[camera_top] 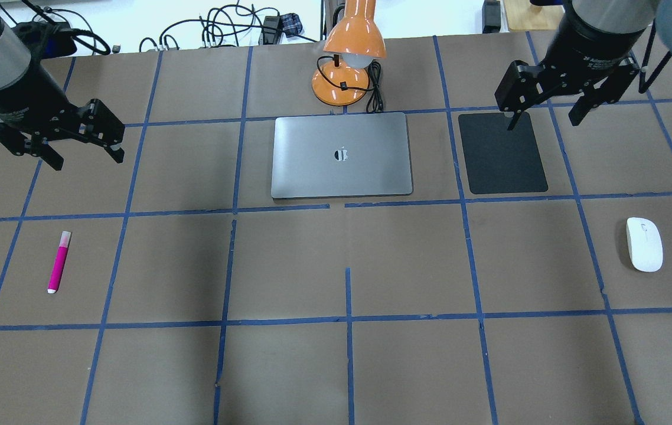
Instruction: Place pen and mouse around notebook
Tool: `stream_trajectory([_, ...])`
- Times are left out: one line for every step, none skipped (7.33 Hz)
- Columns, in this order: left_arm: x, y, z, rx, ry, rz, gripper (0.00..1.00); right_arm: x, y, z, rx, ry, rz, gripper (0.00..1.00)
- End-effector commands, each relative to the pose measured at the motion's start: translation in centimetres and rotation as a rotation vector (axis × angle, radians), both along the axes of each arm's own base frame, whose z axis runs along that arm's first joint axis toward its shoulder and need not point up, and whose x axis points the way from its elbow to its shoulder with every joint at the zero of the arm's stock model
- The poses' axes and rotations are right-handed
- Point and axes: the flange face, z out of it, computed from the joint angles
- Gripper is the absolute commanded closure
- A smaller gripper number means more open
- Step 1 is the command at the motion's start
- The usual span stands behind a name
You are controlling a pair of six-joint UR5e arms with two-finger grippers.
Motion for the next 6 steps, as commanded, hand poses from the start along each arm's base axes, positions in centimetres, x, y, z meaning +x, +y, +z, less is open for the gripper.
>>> stream_trajectory([4.2, -0.8, -2.7, -0.033, -0.005, -0.103, 0.00, -7.9, 0.4, -4.6, 0.076, -0.030, -0.058, 0.00])
stream_trajectory([6.4, -0.4, -4.6, -0.034, -0.003, -0.112, 0.00, -12.4, 0.5, -6.1, 0.059, -0.023, -0.075, 0.00])
stream_trajectory([8.0, 0.1, -6.6, -0.055, -0.012, -0.141, 0.00, -16.6, 0.4, -9.9, 0.069, -0.029, -0.047, 0.00])
stream_trajectory([9.3, 0.9, -9.0, -0.075, -0.023, -0.169, 0.00, -20.5, 0.7, -13.0, 0.049, -0.023, -0.080, 0.00])
stream_trajectory([11.4, 2.3, -11.5, -0.078, -0.054, -0.186, 0.00, -24.0, 1.4, -17.4, 0.058, -0.015, -0.087, 0.00])
stream_trajectory([13.3, 3.5, -13.5, -0.091, -0.069, -0.195, 0.00, -27.1, 2.0, -20.3, 0.019, 0.005, -0.035, 0.00])
